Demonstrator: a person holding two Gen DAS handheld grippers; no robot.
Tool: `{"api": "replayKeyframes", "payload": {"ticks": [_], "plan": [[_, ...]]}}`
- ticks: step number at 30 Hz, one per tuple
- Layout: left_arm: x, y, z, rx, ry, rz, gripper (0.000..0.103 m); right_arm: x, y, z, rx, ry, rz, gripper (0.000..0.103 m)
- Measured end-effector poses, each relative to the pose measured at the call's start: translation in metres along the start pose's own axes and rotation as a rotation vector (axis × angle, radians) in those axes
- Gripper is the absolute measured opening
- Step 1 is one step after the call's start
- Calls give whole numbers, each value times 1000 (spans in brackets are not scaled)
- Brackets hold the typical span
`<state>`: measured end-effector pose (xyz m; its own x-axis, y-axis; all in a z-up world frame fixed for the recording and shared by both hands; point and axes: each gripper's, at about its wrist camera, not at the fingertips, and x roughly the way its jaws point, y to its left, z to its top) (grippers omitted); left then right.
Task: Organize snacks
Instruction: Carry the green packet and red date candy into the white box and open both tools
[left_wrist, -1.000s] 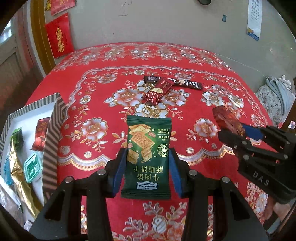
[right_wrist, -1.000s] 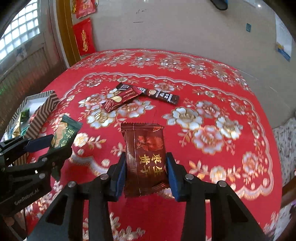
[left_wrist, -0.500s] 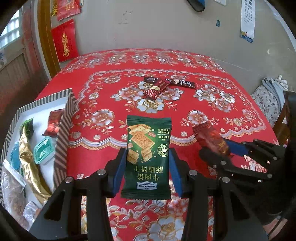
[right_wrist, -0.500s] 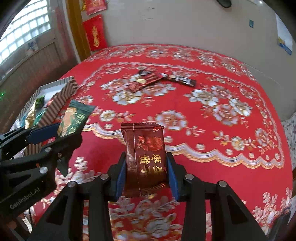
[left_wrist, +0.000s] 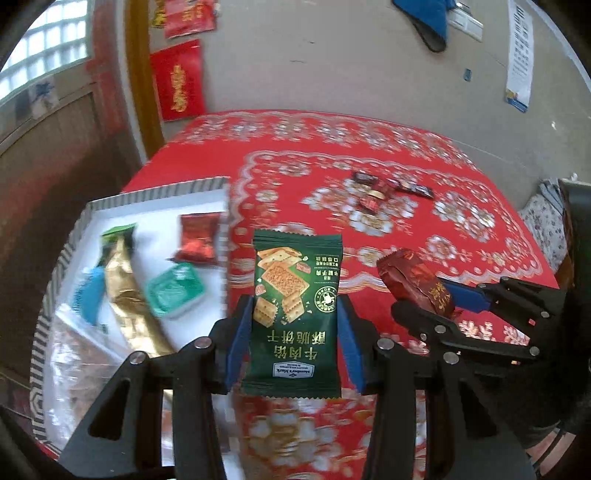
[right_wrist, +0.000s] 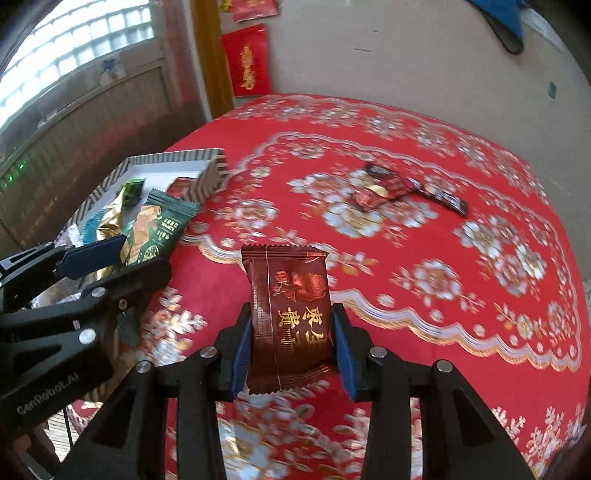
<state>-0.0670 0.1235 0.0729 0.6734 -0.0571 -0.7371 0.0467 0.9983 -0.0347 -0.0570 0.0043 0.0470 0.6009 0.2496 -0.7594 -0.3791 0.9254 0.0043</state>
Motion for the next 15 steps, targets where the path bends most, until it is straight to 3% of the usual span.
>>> {"api": "replayKeyframes", "payload": {"ticks": [15], "plan": [[-16,96,-4,-119,-5,97,47,27,87,38,-137,27,81,40]]}}
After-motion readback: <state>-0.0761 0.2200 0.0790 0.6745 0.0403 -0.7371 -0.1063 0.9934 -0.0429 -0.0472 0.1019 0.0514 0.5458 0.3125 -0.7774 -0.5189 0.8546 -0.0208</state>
